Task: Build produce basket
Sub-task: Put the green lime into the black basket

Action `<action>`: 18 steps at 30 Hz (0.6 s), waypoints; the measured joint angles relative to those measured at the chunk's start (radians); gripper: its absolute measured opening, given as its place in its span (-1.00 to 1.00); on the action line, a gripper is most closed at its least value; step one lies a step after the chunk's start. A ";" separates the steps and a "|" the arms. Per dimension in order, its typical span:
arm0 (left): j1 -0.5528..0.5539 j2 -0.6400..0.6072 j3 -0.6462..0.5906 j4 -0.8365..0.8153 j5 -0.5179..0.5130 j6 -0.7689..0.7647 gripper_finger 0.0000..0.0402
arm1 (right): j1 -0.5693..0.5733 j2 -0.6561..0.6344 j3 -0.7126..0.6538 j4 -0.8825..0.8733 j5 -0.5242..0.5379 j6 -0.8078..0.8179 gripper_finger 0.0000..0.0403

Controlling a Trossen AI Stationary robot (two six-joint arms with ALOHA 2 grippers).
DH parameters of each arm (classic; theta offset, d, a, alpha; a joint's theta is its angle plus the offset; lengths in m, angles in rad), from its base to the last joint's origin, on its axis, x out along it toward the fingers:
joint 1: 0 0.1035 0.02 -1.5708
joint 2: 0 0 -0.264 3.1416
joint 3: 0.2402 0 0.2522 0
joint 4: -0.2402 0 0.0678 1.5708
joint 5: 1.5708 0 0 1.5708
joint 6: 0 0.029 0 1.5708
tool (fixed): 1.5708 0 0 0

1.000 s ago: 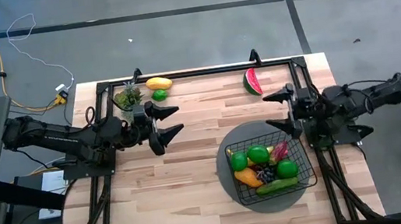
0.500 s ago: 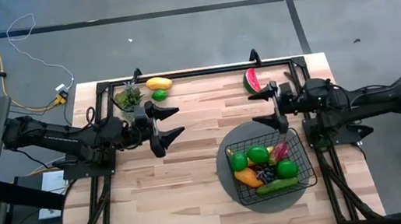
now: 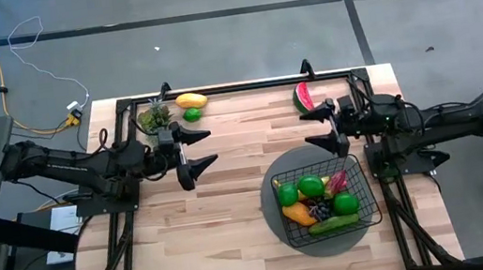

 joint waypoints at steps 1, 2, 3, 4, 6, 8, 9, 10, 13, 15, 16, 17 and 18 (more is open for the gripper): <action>0.000 -0.001 0.000 0.000 -0.002 0.000 0.87 | 0.000 0.001 0.000 0.000 0.006 -0.004 0.98; 0.000 -0.001 0.000 0.000 -0.003 0.000 0.87 | 0.000 0.001 0.000 0.000 0.016 -0.005 0.98; 0.000 -0.001 0.000 0.000 -0.003 0.000 0.87 | 0.000 0.002 0.000 0.000 0.028 -0.003 0.98; 0.000 -0.001 0.000 0.000 -0.003 0.000 0.87 | 0.000 0.002 0.000 0.001 0.037 0.002 0.98; 0.000 -0.001 0.000 0.000 -0.003 -0.001 0.87 | 0.000 0.002 0.000 0.007 0.042 0.002 0.98; 0.000 -0.001 0.000 -0.002 0.002 -0.003 0.87 | 0.000 0.002 0.000 0.008 0.038 -0.029 0.98; 0.000 -0.001 0.000 -0.004 0.002 -0.003 0.87 | 0.000 0.002 0.000 0.006 0.036 -0.059 0.98; 0.000 -0.001 0.000 -0.008 0.001 -0.003 0.87 | 0.000 0.006 0.000 0.006 0.036 -0.099 0.98; 0.000 -0.001 0.000 -0.017 -0.013 -0.003 0.87 | 0.000 0.026 0.000 0.007 0.062 -0.229 0.98; 0.000 -0.001 0.000 -0.024 -0.022 -0.003 0.87 | 0.000 0.040 0.000 0.008 0.092 -0.249 0.98; 0.000 -0.001 0.000 -0.031 -0.022 -0.003 0.87 | 0.000 0.047 0.000 0.009 0.101 -0.251 0.98; 0.000 -0.001 0.000 -0.041 -0.023 -0.004 0.87 | -0.001 0.055 0.000 0.006 0.106 -0.252 0.98; 0.000 -0.001 0.000 -0.052 -0.023 -0.010 0.87 | -0.001 0.062 0.000 0.006 0.106 -0.252 0.98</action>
